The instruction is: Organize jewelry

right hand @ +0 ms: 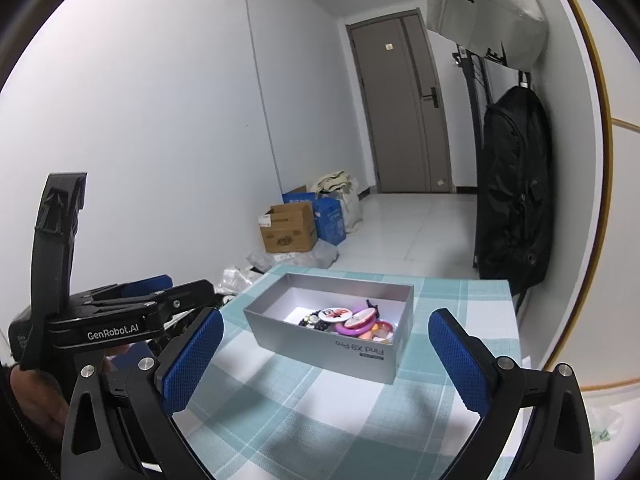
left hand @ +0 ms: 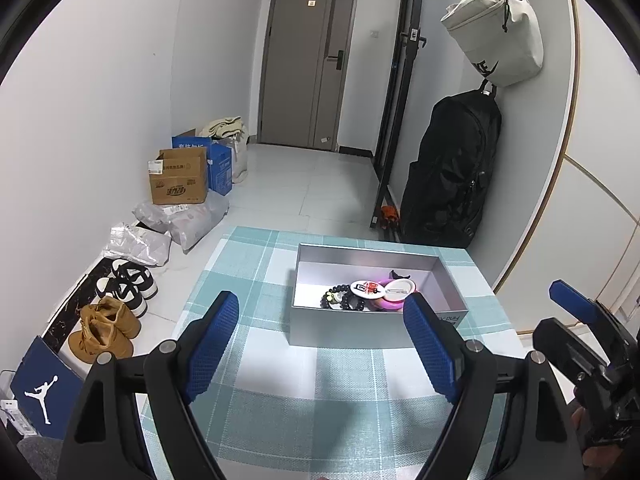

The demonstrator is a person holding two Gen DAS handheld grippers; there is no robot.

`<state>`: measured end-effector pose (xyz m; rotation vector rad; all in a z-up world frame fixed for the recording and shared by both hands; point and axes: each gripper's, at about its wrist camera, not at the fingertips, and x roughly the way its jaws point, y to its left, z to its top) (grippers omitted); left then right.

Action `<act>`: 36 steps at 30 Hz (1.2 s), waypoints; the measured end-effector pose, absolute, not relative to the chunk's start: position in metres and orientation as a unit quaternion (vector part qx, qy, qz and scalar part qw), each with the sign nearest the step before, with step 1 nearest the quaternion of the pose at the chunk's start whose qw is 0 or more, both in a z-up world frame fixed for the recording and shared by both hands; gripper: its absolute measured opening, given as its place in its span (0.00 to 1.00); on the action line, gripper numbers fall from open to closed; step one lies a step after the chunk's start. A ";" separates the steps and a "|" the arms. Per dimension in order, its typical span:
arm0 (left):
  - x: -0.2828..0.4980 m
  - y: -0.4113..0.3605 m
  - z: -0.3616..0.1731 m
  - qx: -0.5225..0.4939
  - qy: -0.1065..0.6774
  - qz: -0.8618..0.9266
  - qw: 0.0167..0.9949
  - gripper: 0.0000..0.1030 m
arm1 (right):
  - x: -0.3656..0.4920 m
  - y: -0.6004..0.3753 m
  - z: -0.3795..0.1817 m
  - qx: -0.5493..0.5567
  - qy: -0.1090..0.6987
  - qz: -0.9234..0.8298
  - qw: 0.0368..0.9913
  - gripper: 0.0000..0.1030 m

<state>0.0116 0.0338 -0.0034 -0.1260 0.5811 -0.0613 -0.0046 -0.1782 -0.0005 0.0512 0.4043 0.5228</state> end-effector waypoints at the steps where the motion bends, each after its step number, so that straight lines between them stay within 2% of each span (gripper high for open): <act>1: 0.012 0.033 -0.004 -0.061 0.287 -0.030 0.956 0.79 | -0.005 -0.178 -0.001 0.024 0.198 0.256 0.946 1.00; 36: 0.008 0.030 -0.003 -0.055 0.283 -0.039 0.957 0.79 | -0.005 -0.175 -0.003 0.026 0.205 0.258 0.944 1.00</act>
